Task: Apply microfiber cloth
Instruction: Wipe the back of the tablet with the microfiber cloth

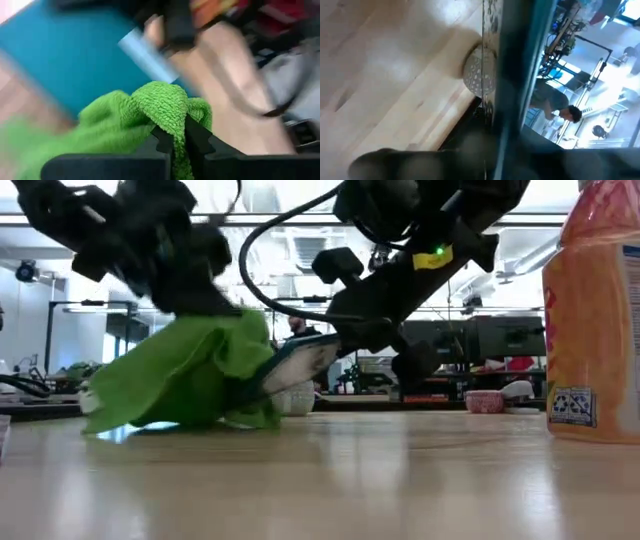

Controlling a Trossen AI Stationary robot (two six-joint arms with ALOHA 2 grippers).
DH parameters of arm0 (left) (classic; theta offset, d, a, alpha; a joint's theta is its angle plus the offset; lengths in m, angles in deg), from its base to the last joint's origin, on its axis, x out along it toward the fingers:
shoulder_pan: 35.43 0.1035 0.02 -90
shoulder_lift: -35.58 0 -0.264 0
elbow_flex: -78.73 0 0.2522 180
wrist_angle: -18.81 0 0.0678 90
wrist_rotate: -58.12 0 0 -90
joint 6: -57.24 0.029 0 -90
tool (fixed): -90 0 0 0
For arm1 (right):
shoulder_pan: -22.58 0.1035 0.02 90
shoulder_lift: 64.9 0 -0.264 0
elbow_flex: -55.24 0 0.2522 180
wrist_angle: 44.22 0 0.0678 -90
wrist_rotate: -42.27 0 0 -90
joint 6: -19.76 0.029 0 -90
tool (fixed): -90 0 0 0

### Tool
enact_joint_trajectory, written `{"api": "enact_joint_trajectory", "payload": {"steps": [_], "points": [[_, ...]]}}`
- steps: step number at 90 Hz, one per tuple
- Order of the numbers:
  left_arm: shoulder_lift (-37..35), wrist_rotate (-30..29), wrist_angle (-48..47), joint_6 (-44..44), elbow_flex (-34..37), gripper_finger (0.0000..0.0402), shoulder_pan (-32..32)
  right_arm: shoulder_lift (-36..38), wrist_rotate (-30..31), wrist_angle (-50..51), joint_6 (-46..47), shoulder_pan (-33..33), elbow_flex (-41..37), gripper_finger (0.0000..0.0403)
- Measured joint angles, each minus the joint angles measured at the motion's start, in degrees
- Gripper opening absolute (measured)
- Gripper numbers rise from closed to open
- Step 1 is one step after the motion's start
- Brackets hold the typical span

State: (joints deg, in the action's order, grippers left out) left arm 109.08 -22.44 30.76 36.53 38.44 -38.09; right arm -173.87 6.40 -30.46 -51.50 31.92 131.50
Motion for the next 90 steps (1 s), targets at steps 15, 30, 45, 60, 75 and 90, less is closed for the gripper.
{"api": "enact_joint_trajectory", "payload": {"steps": [15,30,45,60,75,90], "points": [[6.94,-5.02,10.94,0.58,-0.13,0.0,-0.22,0.0,-0.04,-0.9,0.28,-0.01,-0.02,0.0013],[16.06,-5.2,16.81,-0.78,-3.17,0.0,-0.37,0.0,1.68,-1.71,0.1,-0.59,-0.01,0.0013],[23.25,-1.91,18.53,-1.38,-7.46,0.0,-0.72,-0.04,1.84,-0.79,0.04,-1.48,-0.04,0.0013],[23.9,2.56,15.02,-3.87,-6.38,0.0,-0.82,-0.08,1.84,0.48,1.16,-0.87,-0.07,0.0013],[21.75,1.19,14.49,-5.54,-2.38,0.0,-1.09,-0.09,2.05,0.04,2.19,-0.09,-0.08,0.0013],[19.78,-0.5,15.13,-4.15,-1.2,0.0,-0.81,-0.06,1.55,-0.24,2.3,0.16,-0.11,0.0013]]}}
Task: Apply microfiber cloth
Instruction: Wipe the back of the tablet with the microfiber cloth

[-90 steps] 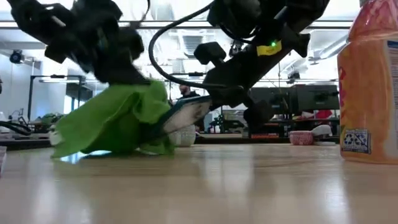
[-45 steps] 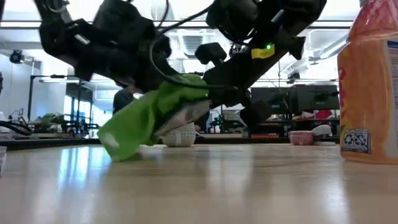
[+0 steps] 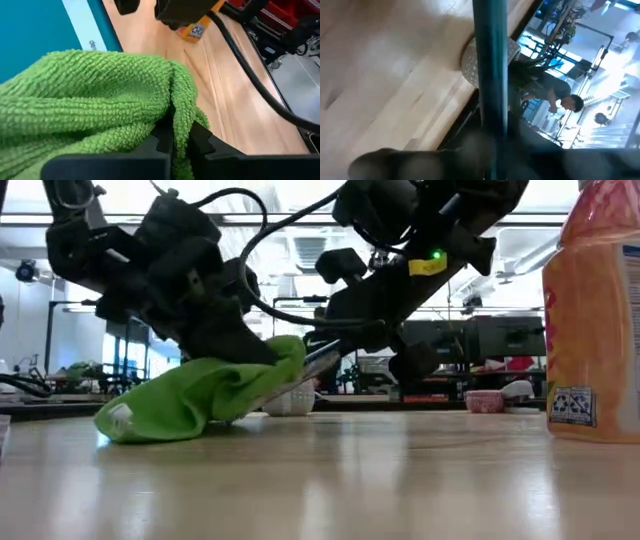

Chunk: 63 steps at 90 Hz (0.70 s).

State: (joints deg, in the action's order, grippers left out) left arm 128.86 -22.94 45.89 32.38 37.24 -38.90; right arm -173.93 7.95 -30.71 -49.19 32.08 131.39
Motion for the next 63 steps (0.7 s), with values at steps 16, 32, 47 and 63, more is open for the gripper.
{"api": "enact_joint_trajectory", "payload": {"steps": [16,32,47,63], "points": [[-2.87,-0.34,3.13,4.54,-1.35,0.0,0.24,0.06,-4.5,-0.5,0.55,0.15,0.02,0.0013],[-1.67,-6.08,1.1,6.97,-2.45,0.0,0.58,0.06,-4.23,-0.79,0.25,0.37,0.02,0.0013],[-0.65,-6.15,-3.42,3.61,-1.71,0.0,0.56,0.06,-2.1,0.3,-0.32,0.38,-0.01,0.0013],[-3.63,-5.23,-5.49,1.12,1.58,0.0,0.48,0.06,-1.96,0.29,-0.39,0.72,-0.04,0.0013]]}}
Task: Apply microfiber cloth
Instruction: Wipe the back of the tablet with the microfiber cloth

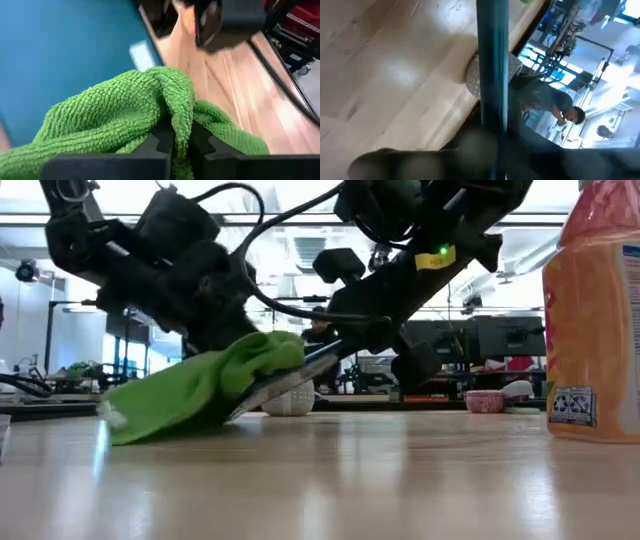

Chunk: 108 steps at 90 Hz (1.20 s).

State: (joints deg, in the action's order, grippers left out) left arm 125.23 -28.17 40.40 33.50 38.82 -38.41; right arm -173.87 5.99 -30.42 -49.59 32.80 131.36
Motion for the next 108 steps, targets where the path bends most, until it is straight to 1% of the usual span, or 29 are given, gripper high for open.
{"api": "enact_joint_trajectory", "payload": {"steps": [8,20,33,42,49,57,69,78,84,92,108], "points": [[-3.23,-0.7,-1.17,0.67,2.12,0.0,0.0,0.02,-0.34,-0.35,0.21,0.17,0.01,0.0013],[-6.15,-8.72,-1.6,0.75,4.63,0.0,0.0,0.07,-0.62,-0.83,0.42,0.28,0.01,0.0013],[-5.53,-13.69,-3.91,0.44,6.1,0.0,-0.02,0.09,-0.82,-0.82,0.22,0.28,0.01,0.0013],[-3.46,-16.59,-1.47,-0.07,6.24,0.0,0.02,0.09,-0.46,-0.71,0.13,0.28,0.0,0.0013],[-1.16,-16.76,3.81,1.19,5.8,0.0,0.13,0.09,-0.65,-0.73,-0.13,0.22,-0.01,0.0013],[1.48,-16.78,8.18,3.54,3.21,0.0,0.21,0.09,-1.67,-1.08,-0.23,0.3,-0.01,0.0013],[5.94,-17.12,8.35,7.68,-2.67,0.0,0.84,0.09,-1.85,0.12,-0.31,0.41,-0.02,0.0013],[8.1,-17.22,8.41,10.98,-7.06,0.0,1.32,0.09,-3.8,0.17,-0.3,0.44,-0.01,0.0013],[8.36,-16.99,7.37,12.41,-9.29,0.0,2.0,0.09,-4.9,-0.44,-0.28,0.59,-0.01,0.0013],[7.96,-16.31,3.72,14.2,-11.35,0.0,3.37,0.09,-4.34,-0.18,-0.34,0.92,0.01,0.0013],[6.07,-14.97,-2.34,15.78,-12.67,0.0,6.86,0.09,-3.73,-0.6,-0.63,1.24,0.04,0.0013]]}}
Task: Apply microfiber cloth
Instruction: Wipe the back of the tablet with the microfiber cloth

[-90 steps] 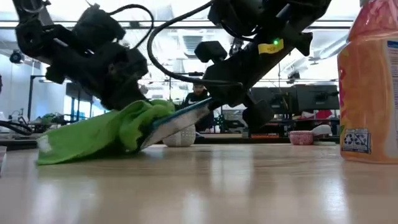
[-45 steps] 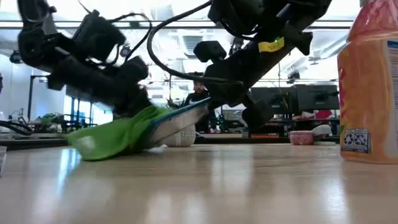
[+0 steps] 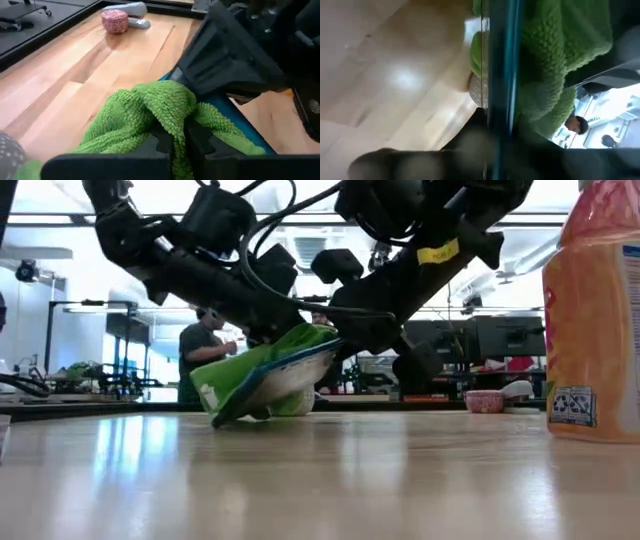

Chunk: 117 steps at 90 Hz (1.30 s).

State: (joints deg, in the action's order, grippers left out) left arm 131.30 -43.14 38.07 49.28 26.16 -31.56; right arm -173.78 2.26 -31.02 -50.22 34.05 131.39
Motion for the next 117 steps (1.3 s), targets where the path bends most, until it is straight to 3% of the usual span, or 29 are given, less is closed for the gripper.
{"api": "enact_joint_trajectory", "payload": {"steps": [23,36,61,73,81,103,117], "points": [[-0.25,-5.62,-3.91,-1.36,2.4,0.0,4.38,0.0,-4.92,-1.45,-0.25,0.95,0.31,0.0013],[-0.57,1.37,-4.14,-3.88,3.75,0.0,4.04,0.0,-3.75,-1.09,-0.38,0.66,0.44,0.0013],[-4.21,2.91,-6.22,-5.81,5.09,0.0,2.55,0.0,-3.88,-0.28,-0.52,0.93,0.39,0.0013],[-5.23,9.77,-2.83,-6.1,5.09,0.0,1.17,0.0,-3.44,-0.2,-0.5,0.64,0.33,0.0013],[-5.05,11.26,-1.97,-6.51,4.54,0.0,-0.35,0.0,-3.49,-0.2,-0.35,0.28,0.26,0.0013],[-5.01,10.85,-2.19,-6.71,3.74,0.0,-2.22,0.0,-3.51,-0.07,-0.52,0.31,0.51,0.0013],[-4.92,2.6,-2.83,-4.66,3.69,0.0,-1.22,-0.02,-3.11,0.09,-1.43,0.28,1.41,0.0013]]}}
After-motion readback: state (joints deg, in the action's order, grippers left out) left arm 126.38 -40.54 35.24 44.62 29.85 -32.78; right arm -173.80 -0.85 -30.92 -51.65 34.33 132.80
